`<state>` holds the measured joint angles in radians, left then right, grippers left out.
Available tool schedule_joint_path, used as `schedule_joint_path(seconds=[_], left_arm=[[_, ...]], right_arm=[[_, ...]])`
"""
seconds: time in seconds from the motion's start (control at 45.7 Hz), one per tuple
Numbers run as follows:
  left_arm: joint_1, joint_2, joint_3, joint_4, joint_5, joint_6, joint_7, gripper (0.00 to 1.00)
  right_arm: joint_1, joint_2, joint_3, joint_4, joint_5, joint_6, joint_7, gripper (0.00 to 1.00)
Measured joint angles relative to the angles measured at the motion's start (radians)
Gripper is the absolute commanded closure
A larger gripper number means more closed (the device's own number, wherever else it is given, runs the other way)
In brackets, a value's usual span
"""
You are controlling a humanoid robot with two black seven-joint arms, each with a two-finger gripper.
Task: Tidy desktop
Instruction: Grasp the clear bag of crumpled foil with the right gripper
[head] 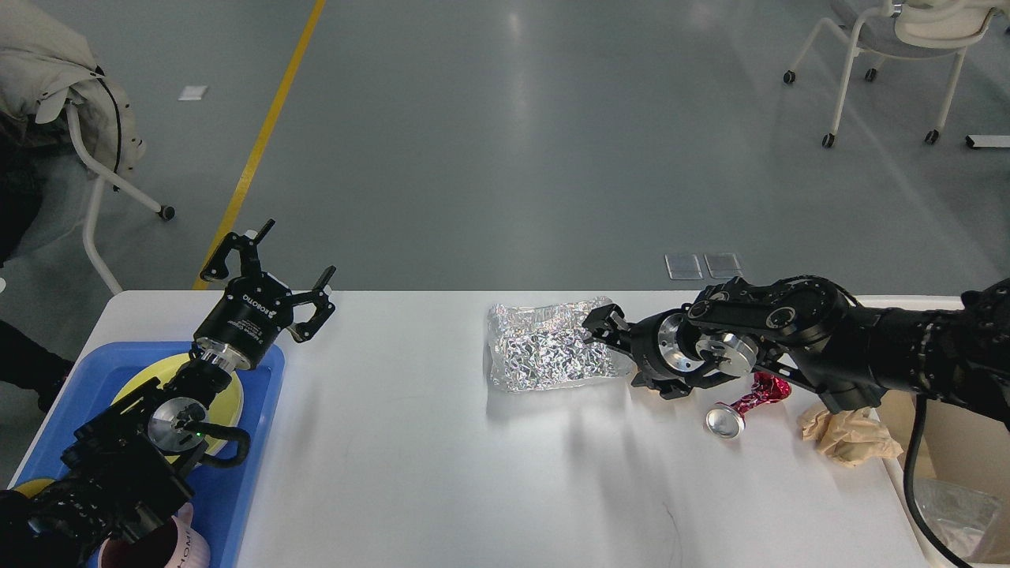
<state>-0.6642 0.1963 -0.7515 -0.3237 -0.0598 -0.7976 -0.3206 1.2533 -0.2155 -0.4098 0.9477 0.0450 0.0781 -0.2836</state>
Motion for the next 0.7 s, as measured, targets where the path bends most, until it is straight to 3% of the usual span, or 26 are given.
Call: schedule_joint_path(seconds=[0.263,0.46,0.657,0.701], left_arm=[[0.000,0.000,0.000,0.000,0.000,0.000,0.000,0.00],[0.000,0.000,0.000,0.000,0.000,-0.001,0.000,0.00],[0.000,0.000,0.000,0.000,0.000,-0.001,0.000,0.00],[0.000,0.000,0.000,0.000,0.000,-0.001,0.000,0.00]], right_arm=[[-0.098,0.070,0.078,0.001,0.161,-0.195,-0.009,0.04],[-0.249,0.187,0.251,-0.150,0.152,-0.340,-0.004,0.06],[-0.299,0.282,0.300,-0.333,0.147,-0.389,0.007,0.11],[-0.304,0.291,0.313,-0.358,0.147,-0.392,0.008,0.16]])
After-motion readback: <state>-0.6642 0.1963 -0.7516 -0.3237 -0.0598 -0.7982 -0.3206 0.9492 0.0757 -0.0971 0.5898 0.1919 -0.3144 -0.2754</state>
